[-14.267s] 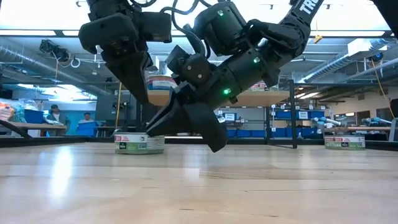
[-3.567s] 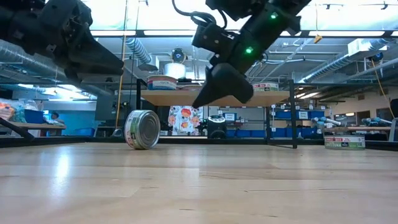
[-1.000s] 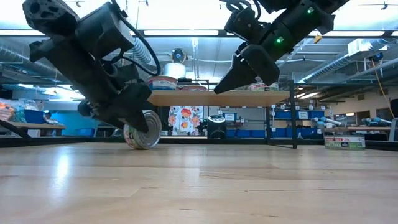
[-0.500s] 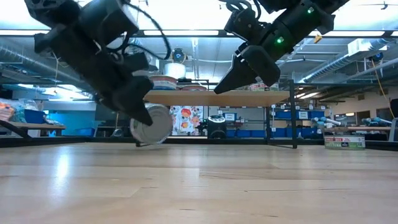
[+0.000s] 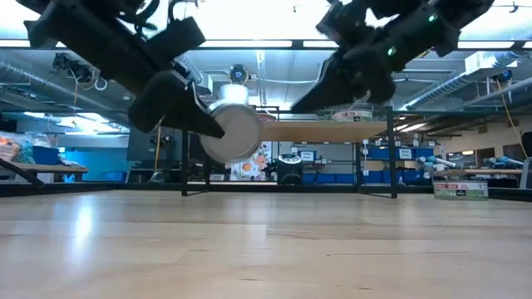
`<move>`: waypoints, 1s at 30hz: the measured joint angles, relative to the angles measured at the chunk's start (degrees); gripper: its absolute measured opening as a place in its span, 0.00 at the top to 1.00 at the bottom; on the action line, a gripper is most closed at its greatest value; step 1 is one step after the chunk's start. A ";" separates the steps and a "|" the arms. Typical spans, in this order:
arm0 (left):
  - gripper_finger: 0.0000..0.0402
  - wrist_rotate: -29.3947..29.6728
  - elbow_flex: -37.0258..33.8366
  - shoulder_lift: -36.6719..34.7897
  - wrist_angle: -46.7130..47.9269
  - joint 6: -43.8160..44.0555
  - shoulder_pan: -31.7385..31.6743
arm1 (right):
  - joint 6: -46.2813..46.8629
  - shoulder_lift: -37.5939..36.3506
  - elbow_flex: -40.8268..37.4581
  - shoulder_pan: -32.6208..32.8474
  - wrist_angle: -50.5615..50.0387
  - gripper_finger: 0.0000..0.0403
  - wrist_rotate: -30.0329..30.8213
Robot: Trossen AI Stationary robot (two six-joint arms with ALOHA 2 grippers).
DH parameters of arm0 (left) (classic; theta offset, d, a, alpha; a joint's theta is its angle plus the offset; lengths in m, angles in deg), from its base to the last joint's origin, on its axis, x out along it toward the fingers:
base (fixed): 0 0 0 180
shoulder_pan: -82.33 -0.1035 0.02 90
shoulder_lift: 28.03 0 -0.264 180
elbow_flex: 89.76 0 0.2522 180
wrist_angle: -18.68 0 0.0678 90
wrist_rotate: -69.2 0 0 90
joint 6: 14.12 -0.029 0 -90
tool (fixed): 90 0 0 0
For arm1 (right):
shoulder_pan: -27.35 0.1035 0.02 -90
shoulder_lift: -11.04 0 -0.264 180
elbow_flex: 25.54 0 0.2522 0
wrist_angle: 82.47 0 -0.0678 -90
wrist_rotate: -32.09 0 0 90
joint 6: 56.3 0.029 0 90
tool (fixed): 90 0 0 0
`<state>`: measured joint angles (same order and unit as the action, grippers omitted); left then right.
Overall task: Stack canned seafood by type on shelf
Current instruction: Put the left green tuna can on the shelf
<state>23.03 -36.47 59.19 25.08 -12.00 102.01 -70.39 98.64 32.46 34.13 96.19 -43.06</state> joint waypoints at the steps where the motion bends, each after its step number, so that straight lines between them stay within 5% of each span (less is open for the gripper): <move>1: 0.64 -0.04 0.00 0.00 -1.27 -2.01 0.01 | 0.13 -1.23 -0.44 0.00 0.02 0.98 -0.49; 8: 0.64 -2.96 0.02 0.00 -7.37 -11.89 -1.10 | -0.59 -5.98 -1.07 1.11 0.99 0.85 4.02; 21: 0.64 -9.59 0.02 0.00 -12.63 -17.14 -3.25 | -5.46 -1.42 8.47 4.81 -8.01 0.36 7.09; 30: 0.64 -9.40 2.14 -0.01 -12.59 -21.22 -3.25 | -5.59 2.02 15.52 4.82 -17.55 0.35 6.39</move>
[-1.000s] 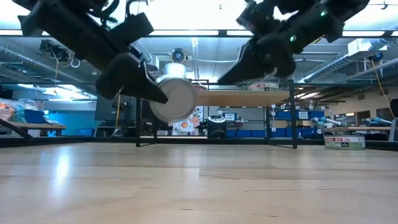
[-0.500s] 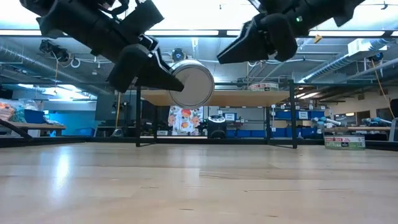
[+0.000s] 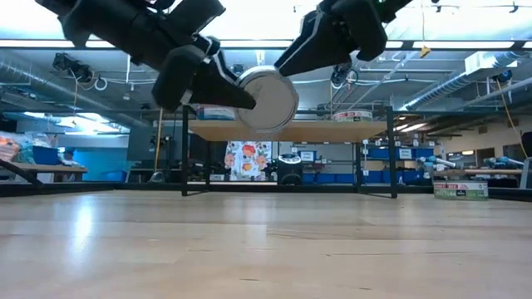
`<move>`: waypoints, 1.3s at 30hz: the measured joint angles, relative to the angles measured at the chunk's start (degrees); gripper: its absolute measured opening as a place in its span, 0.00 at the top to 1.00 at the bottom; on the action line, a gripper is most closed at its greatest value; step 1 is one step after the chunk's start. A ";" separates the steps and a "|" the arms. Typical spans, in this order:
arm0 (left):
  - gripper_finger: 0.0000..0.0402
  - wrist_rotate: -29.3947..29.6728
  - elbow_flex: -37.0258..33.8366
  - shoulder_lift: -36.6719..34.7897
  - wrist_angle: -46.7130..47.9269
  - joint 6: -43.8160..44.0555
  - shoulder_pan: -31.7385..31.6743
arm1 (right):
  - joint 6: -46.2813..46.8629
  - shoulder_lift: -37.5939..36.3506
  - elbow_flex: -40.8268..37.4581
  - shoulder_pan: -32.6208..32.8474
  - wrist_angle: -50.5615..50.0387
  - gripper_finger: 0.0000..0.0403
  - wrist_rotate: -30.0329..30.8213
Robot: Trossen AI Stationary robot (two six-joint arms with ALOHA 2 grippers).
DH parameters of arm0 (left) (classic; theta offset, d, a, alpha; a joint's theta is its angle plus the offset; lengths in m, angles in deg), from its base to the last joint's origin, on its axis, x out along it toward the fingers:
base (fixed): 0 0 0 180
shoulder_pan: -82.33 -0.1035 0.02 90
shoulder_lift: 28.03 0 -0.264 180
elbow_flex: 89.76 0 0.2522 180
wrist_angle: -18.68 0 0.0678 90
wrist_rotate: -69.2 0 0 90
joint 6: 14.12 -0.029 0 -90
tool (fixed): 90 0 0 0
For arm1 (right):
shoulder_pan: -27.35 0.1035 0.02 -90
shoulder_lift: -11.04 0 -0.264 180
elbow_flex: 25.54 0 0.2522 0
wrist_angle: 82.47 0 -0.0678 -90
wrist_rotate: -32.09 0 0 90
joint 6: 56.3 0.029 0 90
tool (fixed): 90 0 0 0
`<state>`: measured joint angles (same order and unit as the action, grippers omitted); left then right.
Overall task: Stack canned seafood by type on shelf
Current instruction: Put the left green tuna can on the shelf
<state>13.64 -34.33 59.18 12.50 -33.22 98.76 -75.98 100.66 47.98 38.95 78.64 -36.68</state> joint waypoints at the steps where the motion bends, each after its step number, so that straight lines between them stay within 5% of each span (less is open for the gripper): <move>1: 0.64 -0.04 0.48 0.03 -0.09 -0.36 -0.12 | 0.02 0.29 0.53 0.01 -0.32 0.36 0.02; 18: 0.64 -1.13 2.56 -0.03 -0.49 -1.98 -1.17 | -1.53 0.37 1.19 0.01 -1.76 0.62 0.26; 24: 0.64 -1.00 2.56 -0.03 -0.88 -2.11 -1.17 | -1.75 0.37 1.19 0.01 -1.69 0.62 1.07; 32: 0.39 3.48 2.56 -0.01 -1.35 -1.71 -1.17 | -1.27 0.37 1.17 -0.06 -1.83 0.62 2.29; 39: 0.34 10.80 2.38 -0.01 -1.36 -2.01 -0.22 | -1.35 0.37 1.17 -0.01 -3.08 0.62 6.06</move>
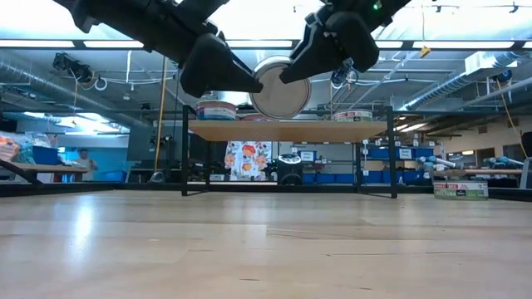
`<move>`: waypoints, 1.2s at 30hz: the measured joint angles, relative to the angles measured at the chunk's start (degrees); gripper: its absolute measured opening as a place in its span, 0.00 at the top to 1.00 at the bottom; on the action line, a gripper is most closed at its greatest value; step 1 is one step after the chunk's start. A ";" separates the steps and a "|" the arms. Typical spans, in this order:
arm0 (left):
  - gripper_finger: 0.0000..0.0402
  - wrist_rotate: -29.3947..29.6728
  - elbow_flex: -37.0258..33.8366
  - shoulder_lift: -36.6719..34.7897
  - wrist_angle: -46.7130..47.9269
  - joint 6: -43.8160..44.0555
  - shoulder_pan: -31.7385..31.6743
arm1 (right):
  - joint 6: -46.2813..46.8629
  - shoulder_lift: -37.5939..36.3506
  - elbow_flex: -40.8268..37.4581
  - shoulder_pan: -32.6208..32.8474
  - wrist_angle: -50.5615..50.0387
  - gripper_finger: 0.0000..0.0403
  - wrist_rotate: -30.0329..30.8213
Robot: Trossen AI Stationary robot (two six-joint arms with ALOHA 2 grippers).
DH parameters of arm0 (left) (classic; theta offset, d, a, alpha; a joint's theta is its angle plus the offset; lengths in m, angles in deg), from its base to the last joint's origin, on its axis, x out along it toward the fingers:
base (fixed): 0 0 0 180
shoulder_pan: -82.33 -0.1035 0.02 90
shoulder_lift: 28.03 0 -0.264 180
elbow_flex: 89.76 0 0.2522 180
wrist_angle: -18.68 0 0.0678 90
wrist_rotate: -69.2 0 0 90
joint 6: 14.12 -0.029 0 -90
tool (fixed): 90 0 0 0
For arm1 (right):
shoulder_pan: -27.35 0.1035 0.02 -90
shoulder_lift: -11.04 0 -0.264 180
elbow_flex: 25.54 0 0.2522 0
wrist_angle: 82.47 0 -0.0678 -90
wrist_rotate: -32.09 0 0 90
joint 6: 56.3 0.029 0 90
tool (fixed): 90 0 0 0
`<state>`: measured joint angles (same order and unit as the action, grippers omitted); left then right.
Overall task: Stack canned seafood by type on shelf
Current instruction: Put the left green tuna can on the shelf
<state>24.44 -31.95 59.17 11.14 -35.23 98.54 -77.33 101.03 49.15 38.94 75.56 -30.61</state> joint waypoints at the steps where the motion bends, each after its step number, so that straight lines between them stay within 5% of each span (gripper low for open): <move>1: 0.34 0.23 -0.25 -0.02 0.01 0.07 0.01 | -0.07 0.00 -0.02 0.00 -0.39 0.62 0.61; 11: 0.48 -1.45 -5.20 -0.02 -0.75 5.10 0.01 | -1.93 0.00 1.04 -0.34 -3.47 0.62 7.72; 26: 0.94 -19.34 -6.83 -0.39 -0.09 10.33 -0.98 | -8.08 -0.09 10.20 -6.17 -11.08 0.62 12.01; 36: 0.99 -23.19 -6.83 -0.42 -0.46 11.58 -2.25 | -11.14 -0.09 10.21 -13.69 -11.14 0.62 14.85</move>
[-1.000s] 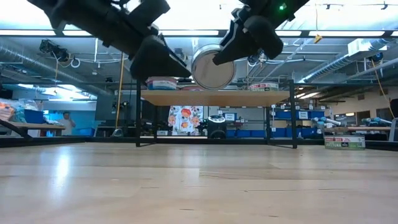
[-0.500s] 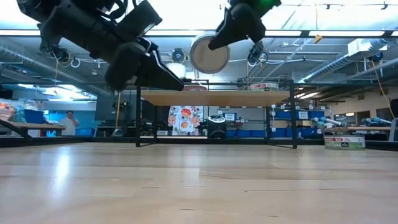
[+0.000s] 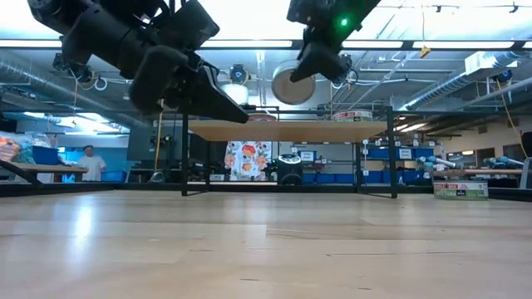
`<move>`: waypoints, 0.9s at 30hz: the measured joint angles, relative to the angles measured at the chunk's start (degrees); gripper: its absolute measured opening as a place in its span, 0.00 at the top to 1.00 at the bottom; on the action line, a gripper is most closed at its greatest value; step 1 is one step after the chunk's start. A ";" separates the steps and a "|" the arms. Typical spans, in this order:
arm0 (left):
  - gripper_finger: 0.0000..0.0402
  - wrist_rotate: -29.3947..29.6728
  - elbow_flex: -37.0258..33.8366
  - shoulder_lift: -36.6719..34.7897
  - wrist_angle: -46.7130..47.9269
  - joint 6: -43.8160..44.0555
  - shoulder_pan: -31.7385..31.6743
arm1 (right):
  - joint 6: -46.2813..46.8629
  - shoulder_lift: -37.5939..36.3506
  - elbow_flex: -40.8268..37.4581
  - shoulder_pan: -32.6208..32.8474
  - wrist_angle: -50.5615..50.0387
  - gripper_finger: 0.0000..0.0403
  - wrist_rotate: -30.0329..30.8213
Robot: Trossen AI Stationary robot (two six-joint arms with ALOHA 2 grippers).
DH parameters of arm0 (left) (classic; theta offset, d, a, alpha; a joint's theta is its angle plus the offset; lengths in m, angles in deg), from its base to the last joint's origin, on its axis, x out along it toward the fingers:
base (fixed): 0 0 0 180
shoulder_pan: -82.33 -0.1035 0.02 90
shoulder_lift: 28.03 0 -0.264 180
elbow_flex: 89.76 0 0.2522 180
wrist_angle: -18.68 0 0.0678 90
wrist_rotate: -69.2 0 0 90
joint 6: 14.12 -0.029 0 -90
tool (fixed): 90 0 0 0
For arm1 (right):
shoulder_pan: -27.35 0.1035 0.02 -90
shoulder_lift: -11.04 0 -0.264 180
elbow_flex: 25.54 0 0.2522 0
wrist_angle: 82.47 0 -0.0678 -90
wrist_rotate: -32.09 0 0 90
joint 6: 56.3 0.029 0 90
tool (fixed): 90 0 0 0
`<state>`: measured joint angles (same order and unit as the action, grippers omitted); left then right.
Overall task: Stack canned seafood by type on shelf
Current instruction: Put the left green tuna can on the shelf
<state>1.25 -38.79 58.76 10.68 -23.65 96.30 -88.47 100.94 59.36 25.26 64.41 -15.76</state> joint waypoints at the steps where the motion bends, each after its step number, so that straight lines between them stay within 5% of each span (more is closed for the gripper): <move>1: 0.99 -0.52 0.00 0.00 -0.21 0.46 -0.07 | -0.30 0.00 0.00 -0.83 -0.01 0.62 -0.02; 27: 0.99 -2.63 -0.07 -0.02 -0.61 1.23 -0.23 | 0.14 0.00 0.00 -13.57 -1.70 0.62 -15.51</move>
<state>-1.38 -38.85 58.73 10.07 -22.42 96.06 -88.33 100.94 59.36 11.68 62.71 -31.26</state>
